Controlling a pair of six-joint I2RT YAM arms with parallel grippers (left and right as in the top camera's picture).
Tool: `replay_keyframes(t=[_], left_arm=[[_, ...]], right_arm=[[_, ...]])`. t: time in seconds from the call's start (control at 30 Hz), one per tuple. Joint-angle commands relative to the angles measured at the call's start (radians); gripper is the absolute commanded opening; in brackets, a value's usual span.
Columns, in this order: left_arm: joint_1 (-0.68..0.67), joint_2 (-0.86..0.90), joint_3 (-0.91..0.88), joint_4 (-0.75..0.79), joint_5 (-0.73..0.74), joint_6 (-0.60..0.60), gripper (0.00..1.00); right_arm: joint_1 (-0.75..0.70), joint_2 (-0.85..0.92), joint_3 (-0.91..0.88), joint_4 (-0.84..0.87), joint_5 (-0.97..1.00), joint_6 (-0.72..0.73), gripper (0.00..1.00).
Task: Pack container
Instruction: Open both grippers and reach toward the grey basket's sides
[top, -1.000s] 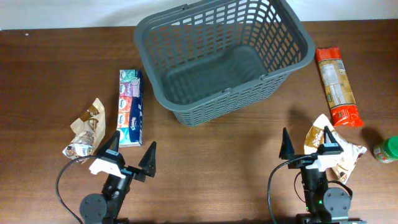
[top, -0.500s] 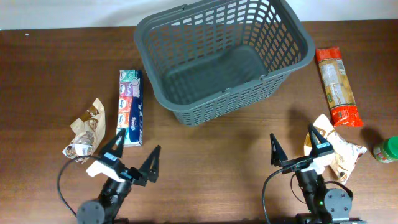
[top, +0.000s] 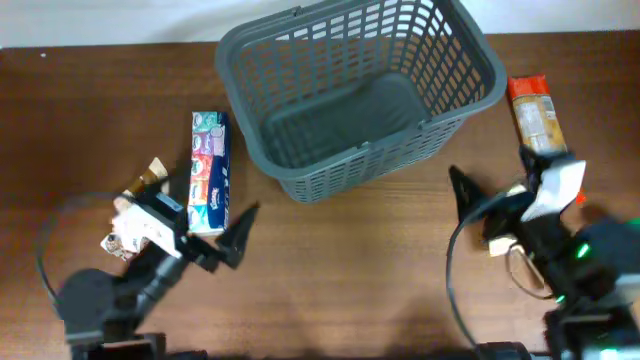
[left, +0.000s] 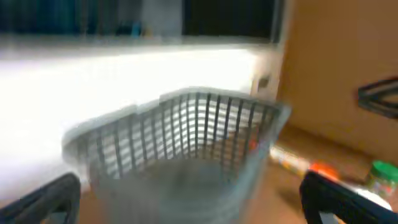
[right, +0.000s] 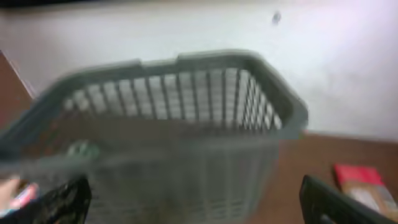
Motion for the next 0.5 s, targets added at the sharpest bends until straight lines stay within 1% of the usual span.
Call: replay_keyframes(t=[0.0,0.03,0.07,0.1,0.17,0.23,0.27,0.3,0.37,0.43,0.47], left_arm=[[0.004,0.105,0.127,0.267,0.232,0.047,0.99],[0.004,0.128,0.147,0.340,0.260,0.042,0.99],[0.004,0.151,0.172,0.377,0.267,0.031,0.99],[0.004,0.171,0.197,0.378,0.267,0.029,0.99],[0.004,0.227,0.272,0.312,0.264,0.031,0.99],[0.004,0.294,0.369,0.165,0.258,0.048,0.99],[0.004,0.328,0.426,0.066,0.239,0.063,0.99],[0.004,0.385,0.525,-0.113,0.182,0.104,0.99],[0.004,0.464,0.668,-0.369,0.062,0.164,0.99],[0.004,0.534,0.788,-0.553,0.000,0.214,0.99],[0.004,0.559,0.830,-0.607,0.001,0.230,0.99]], right_arm=[[0.009,0.146,0.307,-0.156,-0.144,-0.009,0.99],[0.009,0.174,0.364,-0.193,-0.165,-0.009,0.99],[0.009,0.193,0.404,-0.220,-0.175,-0.009,0.99],[0.009,0.213,0.451,-0.254,-0.172,-0.009,0.99],[0.008,0.245,0.530,-0.311,-0.140,-0.008,0.99],[0.008,0.273,0.599,-0.365,-0.090,-0.008,0.99],[0.008,0.294,0.649,-0.410,-0.055,-0.008,0.99],[0.008,0.322,0.715,-0.475,-0.013,-0.008,0.99],[0.008,0.361,0.808,-0.571,0.026,-0.008,0.99],[0.009,0.398,0.892,-0.667,0.029,-0.009,0.99],[0.009,0.410,0.919,-0.703,0.027,-0.008,0.99]])
